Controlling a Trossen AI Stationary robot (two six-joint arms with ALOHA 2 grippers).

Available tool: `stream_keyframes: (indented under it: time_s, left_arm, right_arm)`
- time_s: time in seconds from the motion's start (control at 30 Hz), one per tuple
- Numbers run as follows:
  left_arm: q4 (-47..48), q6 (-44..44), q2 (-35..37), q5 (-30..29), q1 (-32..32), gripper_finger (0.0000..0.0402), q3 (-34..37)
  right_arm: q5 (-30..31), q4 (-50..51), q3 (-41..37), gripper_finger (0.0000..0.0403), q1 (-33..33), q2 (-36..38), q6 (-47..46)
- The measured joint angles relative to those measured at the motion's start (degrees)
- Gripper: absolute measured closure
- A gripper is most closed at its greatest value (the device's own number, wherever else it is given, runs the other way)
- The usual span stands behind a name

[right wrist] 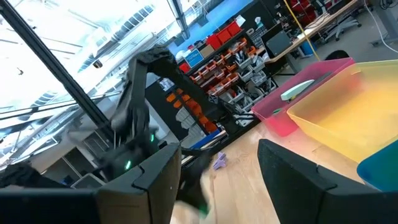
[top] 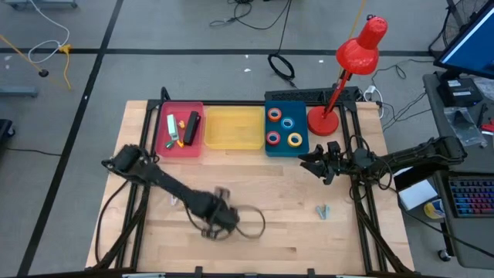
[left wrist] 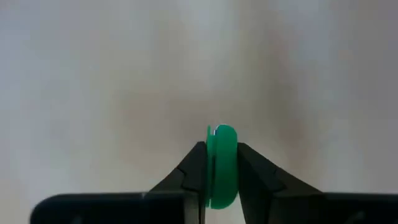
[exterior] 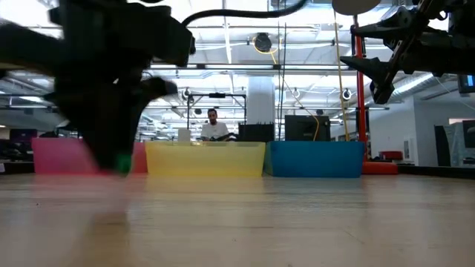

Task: Pick and place Stapler, Stapler remover, tape
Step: Put the green stapler into the red bin

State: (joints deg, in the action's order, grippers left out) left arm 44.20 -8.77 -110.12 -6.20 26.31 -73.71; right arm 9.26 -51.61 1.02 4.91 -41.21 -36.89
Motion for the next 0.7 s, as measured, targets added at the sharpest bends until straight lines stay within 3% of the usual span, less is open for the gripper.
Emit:
stream_keyframes:
  time_s: [0.23,0.37,0.53,0.7]
  left_arm:
    - [27.7,-7.1,12.2,-21.9,-9.5,0.0338,0.4]
    - [36.5,-16.0,20.6,-29.6,-18.4,0.0343,2.9]
    - [34.9,-22.6,31.8,-31.7,-33.1,0.0343,9.9]
    - [24.1,-19.0,38.7,-30.0,-48.0,0.0336,17.0]
  right_arm:
    - [0.8,-0.4,0.0,0.0197,0.0,0.0,-0.1]
    - [3.4,-0.6,0.0,0.0197,0.0,0.0,-0.2]
    - [4.6,-0.9,0.0,0.0197,0.0,0.0,-0.1]
    - [4.6,-0.9,0.0,0.0197,0.0,0.0,-0.4]
